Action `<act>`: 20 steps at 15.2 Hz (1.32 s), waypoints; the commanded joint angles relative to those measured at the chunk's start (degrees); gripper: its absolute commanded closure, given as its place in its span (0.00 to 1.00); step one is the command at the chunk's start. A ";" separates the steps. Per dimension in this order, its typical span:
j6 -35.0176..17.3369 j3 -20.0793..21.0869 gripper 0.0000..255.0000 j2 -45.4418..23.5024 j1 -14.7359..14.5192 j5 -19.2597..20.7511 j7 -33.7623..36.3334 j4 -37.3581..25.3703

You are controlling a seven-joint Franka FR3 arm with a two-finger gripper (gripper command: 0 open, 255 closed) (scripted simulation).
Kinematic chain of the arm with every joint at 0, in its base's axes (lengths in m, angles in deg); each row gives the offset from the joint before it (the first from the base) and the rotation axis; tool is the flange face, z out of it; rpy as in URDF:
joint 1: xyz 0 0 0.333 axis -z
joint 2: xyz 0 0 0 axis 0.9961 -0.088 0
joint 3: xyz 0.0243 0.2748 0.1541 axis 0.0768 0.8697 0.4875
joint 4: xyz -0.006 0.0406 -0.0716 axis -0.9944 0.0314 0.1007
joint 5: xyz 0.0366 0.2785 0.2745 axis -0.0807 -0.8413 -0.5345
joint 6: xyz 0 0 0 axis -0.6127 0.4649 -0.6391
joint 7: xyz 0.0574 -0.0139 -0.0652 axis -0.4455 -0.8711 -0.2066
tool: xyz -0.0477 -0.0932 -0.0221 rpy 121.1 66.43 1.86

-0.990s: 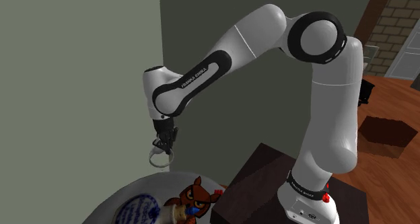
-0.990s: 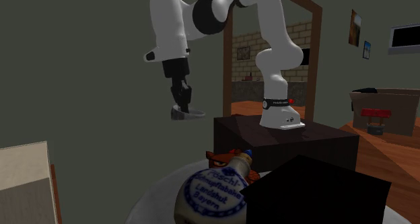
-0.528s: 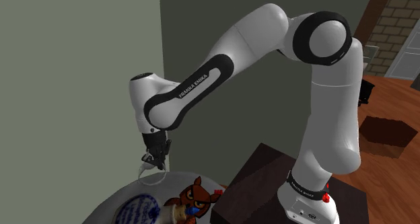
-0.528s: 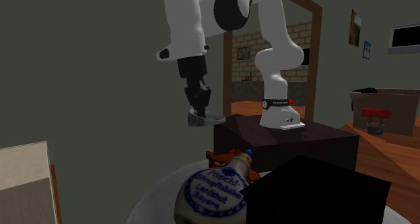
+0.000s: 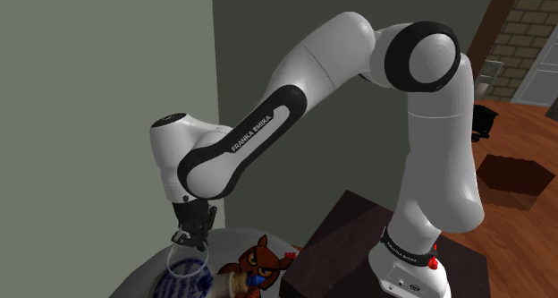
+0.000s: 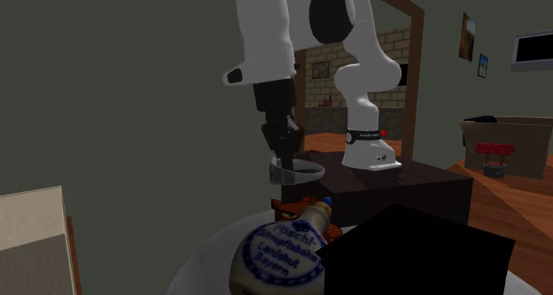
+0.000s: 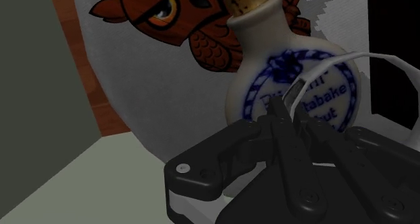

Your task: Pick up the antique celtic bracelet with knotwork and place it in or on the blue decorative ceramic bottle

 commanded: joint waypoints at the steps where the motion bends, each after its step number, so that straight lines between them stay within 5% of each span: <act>1: -1.30 -0.14 1.00 -1.05 -0.26 0.37 0.34 0.28; 16: -5.86 -0.98 1.00 -5.20 -0.95 1.83 0.93 0.84; 17: -5.86 -0.98 0.00 -5.20 -0.95 1.83 0.93 0.84; 20: -5.86 -0.98 0.00 -5.20 -0.95 1.83 0.93 0.84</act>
